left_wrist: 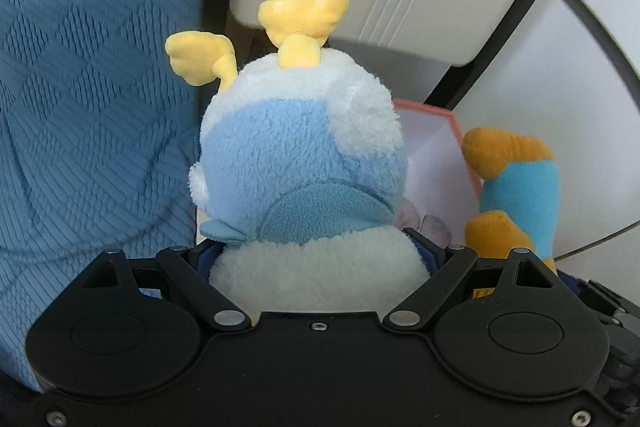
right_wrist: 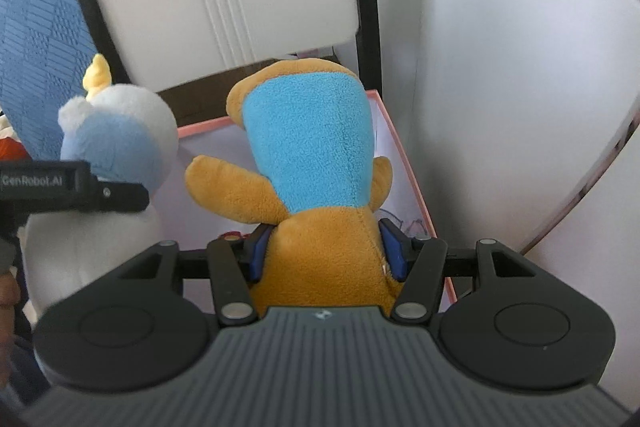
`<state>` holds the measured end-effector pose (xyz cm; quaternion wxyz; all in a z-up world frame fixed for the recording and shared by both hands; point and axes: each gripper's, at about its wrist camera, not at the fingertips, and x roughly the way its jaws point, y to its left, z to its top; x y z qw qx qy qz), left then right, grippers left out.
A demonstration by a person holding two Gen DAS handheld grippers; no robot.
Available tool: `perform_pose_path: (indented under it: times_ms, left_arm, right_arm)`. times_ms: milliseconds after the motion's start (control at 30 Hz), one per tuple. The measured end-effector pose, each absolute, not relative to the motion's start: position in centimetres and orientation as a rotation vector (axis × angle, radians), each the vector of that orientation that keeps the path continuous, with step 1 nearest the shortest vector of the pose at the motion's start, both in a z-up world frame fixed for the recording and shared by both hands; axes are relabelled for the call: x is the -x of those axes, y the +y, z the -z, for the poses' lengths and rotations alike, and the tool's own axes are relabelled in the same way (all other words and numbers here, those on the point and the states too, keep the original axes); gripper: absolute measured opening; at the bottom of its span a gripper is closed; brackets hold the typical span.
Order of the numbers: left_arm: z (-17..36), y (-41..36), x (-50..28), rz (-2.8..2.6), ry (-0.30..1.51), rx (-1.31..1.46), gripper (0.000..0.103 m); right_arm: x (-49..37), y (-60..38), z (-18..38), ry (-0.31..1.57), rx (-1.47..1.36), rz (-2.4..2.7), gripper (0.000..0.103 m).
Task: Organize objects
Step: 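Carry the bird and orange-blue plush over the pink box with both grippers, then open both grippers to drop the bird and orange-blue plush into the box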
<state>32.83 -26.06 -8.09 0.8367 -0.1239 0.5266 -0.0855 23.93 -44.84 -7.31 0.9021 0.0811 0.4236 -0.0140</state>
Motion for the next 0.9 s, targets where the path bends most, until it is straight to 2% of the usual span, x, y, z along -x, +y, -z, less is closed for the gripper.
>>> perform_pose_path:
  times_ms: [367,467,600,900]
  left_arm:
    - [9.4,-28.8,-32.9,0.166,1.129,0.210,0.089]
    - [9.0,-28.0,-32.5,0.187,1.102,0.235,0.091]
    - [7.0,-27.6,-31.9,0.188,1.063,0.238,0.101]
    - [-1.7,-24.9,-28.0,0.241,0.957,0.219,0.102]
  right_arm:
    - [-25.0,-47.2,11.6,0.932,-0.225,0.030,0.060]
    - [-25.2,-47.4,11.6,0.937,-0.227,0.038,0.065]
    - [-25.4,-47.8,11.1,0.962,-0.240,0.041,0.070]
    - [-21.3,-46.7,4.3,0.868,-0.279,0.037,0.070]
